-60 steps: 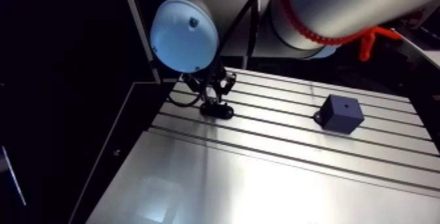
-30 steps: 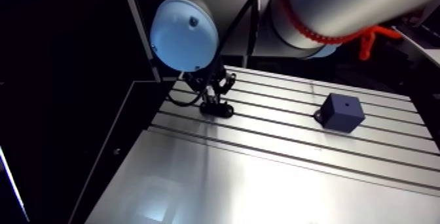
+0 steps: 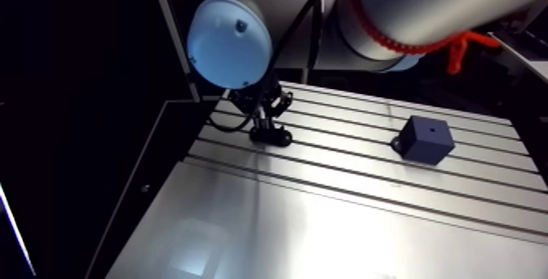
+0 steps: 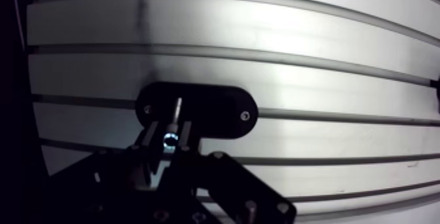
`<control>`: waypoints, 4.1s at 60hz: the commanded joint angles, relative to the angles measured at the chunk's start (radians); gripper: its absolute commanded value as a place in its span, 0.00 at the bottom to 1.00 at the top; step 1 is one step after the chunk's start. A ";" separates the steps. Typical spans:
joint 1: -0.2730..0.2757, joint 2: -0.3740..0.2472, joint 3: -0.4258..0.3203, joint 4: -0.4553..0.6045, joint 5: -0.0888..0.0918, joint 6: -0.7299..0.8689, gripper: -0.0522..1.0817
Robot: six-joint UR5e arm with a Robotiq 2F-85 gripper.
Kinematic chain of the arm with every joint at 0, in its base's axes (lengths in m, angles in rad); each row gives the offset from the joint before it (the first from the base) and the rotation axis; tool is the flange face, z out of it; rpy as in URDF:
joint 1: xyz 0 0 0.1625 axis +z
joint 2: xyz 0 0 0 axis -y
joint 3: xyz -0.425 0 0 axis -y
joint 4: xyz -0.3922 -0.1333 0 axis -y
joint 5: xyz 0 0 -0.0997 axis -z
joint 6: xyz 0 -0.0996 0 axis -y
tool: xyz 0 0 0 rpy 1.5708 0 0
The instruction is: Pick up the M10 bolt and insert it into the hole until fully seated.
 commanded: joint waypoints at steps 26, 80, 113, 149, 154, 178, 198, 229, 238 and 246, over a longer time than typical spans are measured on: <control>-0.006 -0.057 -0.072 0.073 0.003 -0.008 0.96; -0.222 -0.142 -0.418 0.697 0.008 -0.163 1.00; -0.487 -0.085 -0.559 0.869 0.023 -0.321 1.00; -0.619 -0.052 -0.552 0.856 0.018 -0.355 1.00; -0.631 -0.046 -0.553 0.850 0.017 -0.356 1.00; -0.631 0.031 -0.581 0.809 0.009 -0.345 1.00; -0.629 0.064 -0.627 0.826 0.003 -0.344 1.00; -0.626 0.074 -0.571 0.814 -0.002 -0.340 1.00; -0.626 0.075 -0.551 0.811 -0.002 -0.336 1.00; -0.626 0.078 -0.538 0.799 -0.003 -0.336 1.00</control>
